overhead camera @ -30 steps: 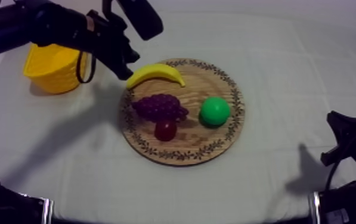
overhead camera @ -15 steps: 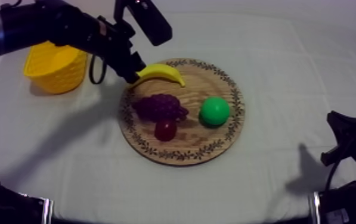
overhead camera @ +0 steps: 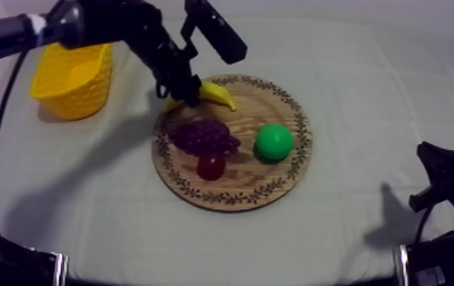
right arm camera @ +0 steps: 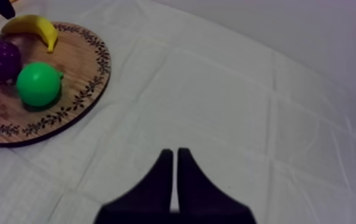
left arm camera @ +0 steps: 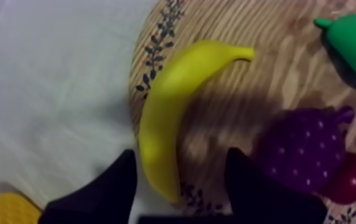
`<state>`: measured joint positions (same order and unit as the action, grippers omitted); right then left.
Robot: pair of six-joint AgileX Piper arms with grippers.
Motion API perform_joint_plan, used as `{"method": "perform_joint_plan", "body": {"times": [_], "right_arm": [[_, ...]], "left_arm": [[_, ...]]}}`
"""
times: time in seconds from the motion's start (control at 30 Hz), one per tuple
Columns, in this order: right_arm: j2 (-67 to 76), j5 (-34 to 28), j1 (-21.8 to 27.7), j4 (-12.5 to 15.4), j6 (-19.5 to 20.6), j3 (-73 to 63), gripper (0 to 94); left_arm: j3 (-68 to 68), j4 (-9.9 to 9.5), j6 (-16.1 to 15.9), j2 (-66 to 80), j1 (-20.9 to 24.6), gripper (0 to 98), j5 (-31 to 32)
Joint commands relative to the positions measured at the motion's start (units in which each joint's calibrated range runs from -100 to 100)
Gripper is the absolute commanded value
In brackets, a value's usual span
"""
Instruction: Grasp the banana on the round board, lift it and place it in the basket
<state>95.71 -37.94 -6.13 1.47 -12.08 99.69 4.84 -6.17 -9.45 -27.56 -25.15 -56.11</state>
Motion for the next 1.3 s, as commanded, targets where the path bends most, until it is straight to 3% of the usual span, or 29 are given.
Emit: {"method": "perform_joint_plan", "body": {"times": [0.0, 0.53, 0.77, 0.9, 1.03, 1.27], "right_arm": [[0.0, 0.0, 0.0, 0.0, 0.0, 0.0, 0.5], [0.0, 0.0, 0.0, 0.0, 0.0, 0.0, 0.5], [0.0, 0.0, 0.0, 0.0, 0.0, 0.0, 0.5], [0.0, 0.0, 0.0, 0.0, 0.0, 0.0, 0.5], [0.0, 0.0, 0.0, 0.0, 0.0, 0.0, 0.5], [0.0, 0.0, 0.0, 0.0, 0.0, 0.0, 0.5]], "left_arm": [[-3.7, -0.29, 0.6, -3.5, 0.0, 55.3, -1.9], [-19.4, -2.50, 2.6, -15.0, 1.2, 53.6, -12.5], [-20.3, -2.75, 3.4, -17.3, 1.5, 52.0, -17.3], [-18.4, -2.97, 3.9, -18.0, 1.3, 49.1, -17.0], [-17.6, -3.56, 4.5, -18.2, 0.8, 42.7, -15.9], [-17.1, -5.74, 7.1, -17.7, -0.7, 22.4, -13.9]]}}
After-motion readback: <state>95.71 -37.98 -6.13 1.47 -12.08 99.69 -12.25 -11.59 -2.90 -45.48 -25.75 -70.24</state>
